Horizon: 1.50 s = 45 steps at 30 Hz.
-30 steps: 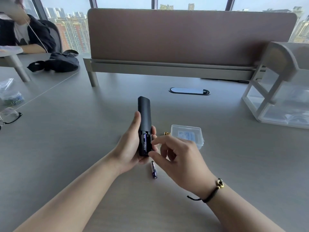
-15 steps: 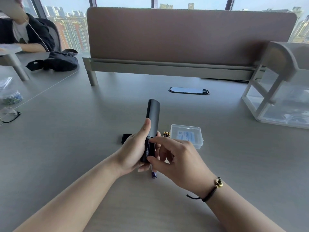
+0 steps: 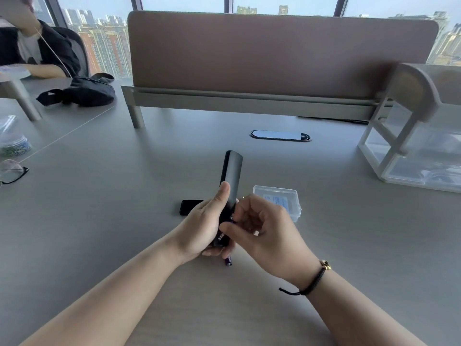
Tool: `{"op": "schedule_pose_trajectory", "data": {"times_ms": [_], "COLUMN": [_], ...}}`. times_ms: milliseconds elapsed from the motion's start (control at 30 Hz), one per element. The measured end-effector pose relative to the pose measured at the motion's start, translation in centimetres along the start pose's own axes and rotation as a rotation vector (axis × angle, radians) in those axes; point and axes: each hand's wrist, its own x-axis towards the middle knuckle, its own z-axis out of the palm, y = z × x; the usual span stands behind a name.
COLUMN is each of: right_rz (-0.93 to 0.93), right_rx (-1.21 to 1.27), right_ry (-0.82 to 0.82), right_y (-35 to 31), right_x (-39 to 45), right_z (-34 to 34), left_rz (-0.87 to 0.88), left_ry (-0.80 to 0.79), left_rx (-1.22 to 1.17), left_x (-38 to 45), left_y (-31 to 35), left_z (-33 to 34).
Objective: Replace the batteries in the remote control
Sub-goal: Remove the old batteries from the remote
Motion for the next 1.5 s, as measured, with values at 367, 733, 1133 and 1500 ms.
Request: {"op": "schedule_pose_trajectory", "data": {"times_ms": [367,733,1133,1500], "right_rz": [0.044,0.143,0.174,0.314], "right_rx": [0.122,0.178,0.093,-0.426], "right_ry": [0.033,0.105,0.190,-0.161], "right_y": [0.3,0.4,-0.1,0.7], "right_x": [0.3,0.7,0.8,0.5], "right_z": [0.0,-0.1,-0.1,-0.9], "left_rz": [0.056,0.144,0.215,-0.077], "left_ry": [-0.033,0.010,0.107,0.328], "left_rx": [-0.020,0.056,0.180,-0.047], "left_x": [0.3,0.2,0.2,1.1], "left_y": [-0.3,0.0,-0.3,0.0], "left_z": [-0.4,-0.2,-0.3,-1.9]}}
